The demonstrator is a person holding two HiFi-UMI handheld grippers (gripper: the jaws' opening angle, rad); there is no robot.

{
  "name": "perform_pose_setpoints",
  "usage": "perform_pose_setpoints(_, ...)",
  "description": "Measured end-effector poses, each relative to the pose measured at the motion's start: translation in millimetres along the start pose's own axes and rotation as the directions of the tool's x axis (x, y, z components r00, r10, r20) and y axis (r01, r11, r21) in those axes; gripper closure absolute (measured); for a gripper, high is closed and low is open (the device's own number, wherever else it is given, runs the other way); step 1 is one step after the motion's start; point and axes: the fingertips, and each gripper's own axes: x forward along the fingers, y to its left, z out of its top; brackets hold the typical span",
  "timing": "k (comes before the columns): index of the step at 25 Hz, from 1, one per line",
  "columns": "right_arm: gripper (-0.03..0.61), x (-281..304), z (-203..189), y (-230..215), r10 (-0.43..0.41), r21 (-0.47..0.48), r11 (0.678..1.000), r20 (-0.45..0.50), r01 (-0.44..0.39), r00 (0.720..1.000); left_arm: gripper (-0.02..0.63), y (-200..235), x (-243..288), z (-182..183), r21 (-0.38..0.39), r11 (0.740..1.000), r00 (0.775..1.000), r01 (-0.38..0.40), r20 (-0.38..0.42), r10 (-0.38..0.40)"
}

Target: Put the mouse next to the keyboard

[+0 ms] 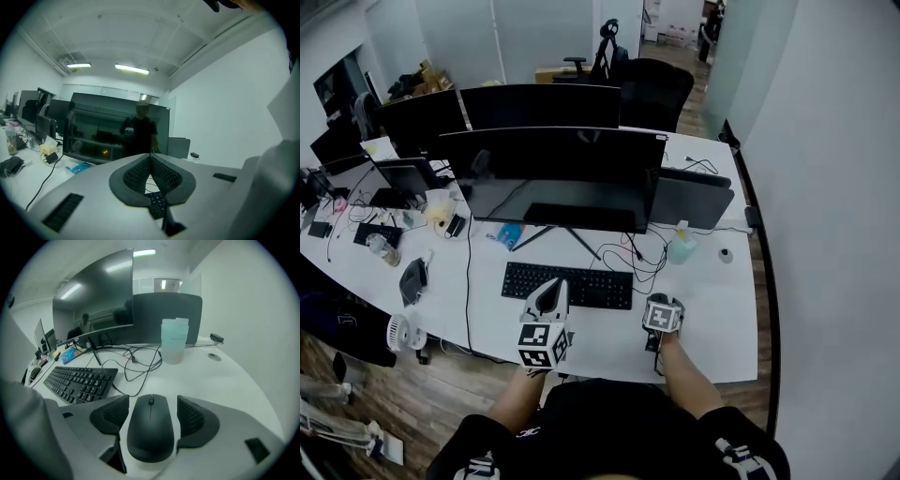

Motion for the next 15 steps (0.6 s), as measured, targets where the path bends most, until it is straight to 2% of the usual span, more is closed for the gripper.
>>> perform_pose_setpoints(2,0.26,-18,21,-5,-0.015,0.026,1.0,0.067,0.013,0.998,0.597,-3,2,1,0.001,1.0,1.0,0.009,0.002,-0.009)
perform_pose_setpoints(5,0.402,-51,69,-5,0.022,0.06,0.997,0.261,-0.039,0.965,0.597,-8,3,-1,0.001,1.0,1.0,0.023,0.003,-0.023)
perform_pose_setpoints(9,0.564,-119,131,-5,0.021,0.034,0.998,0.497,-0.044,0.867,0.597,-15,5,-1,0.003,0.999,0.999,0.041,0.002,-0.041)
perform_pose_setpoints(13,0.565,-189,170,12,0.134,-0.046,0.99,0.634,-0.135,0.761,0.597,-25,7,2,0.009,0.998,0.998,0.062,0.006,-0.063)
perform_pose_setpoints(15,0.565,-223,183,15,0.158,-0.061,0.985,0.694,-0.161,0.702,0.597,-29,7,3,0.015,0.997,0.997,0.073,0.006,-0.073)
